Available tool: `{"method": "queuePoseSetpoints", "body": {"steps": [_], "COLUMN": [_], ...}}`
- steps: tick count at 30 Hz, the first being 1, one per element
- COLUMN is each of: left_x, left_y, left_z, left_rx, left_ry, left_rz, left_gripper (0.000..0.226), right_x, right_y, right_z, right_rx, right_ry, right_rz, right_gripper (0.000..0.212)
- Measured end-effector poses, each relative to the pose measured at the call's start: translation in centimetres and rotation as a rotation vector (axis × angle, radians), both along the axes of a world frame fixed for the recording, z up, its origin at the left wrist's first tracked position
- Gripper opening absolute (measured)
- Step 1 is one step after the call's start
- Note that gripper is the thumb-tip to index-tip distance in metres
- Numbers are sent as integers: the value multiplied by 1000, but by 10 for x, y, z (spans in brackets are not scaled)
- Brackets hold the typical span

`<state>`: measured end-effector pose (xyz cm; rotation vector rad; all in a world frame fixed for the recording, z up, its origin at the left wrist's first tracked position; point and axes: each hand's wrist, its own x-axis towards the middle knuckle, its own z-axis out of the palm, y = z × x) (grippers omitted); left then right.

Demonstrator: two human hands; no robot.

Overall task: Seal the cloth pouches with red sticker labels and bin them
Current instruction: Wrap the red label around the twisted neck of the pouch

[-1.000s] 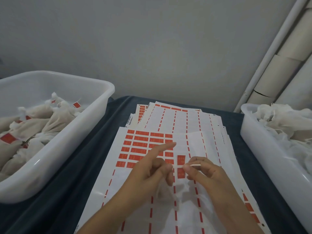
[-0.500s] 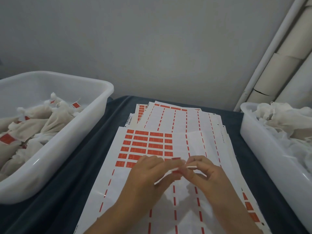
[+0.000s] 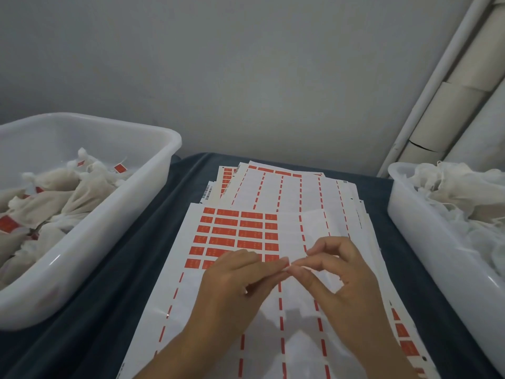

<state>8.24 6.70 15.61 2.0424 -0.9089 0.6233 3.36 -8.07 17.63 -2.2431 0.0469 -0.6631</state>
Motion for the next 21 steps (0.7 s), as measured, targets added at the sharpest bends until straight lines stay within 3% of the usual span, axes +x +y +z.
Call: {"method": "queuePoseSetpoints", "body": {"steps": [2,4,8,10,14,21], "left_x": [-2,-6,-10,-8,-12,-14], "left_y": [0,0,-2,-2,-6,-7], "left_z": [1,8,21,18,16,10], "left_rx": [-36,-157,-637,-749,-763,-731], "left_ry": [54,236,989,1175,1277,1253], "left_rz": [-4,-20,-42,-87,-159,-232], "left_gripper": [26,22,14,22,30,30], "right_x": [0,-2,-6,-4,-3,-3], "right_y": [3,3,1,3,15,16], "right_z": [-1,1,14,12,5,4], "right_rx": [-179,-206,445,594,657,656], "right_ry": [-141,-218,-118,-18,87,86], "right_rz": [-57,-85,-75,2,156,152], "right_gripper": [7,14,28,35,32,22]}}
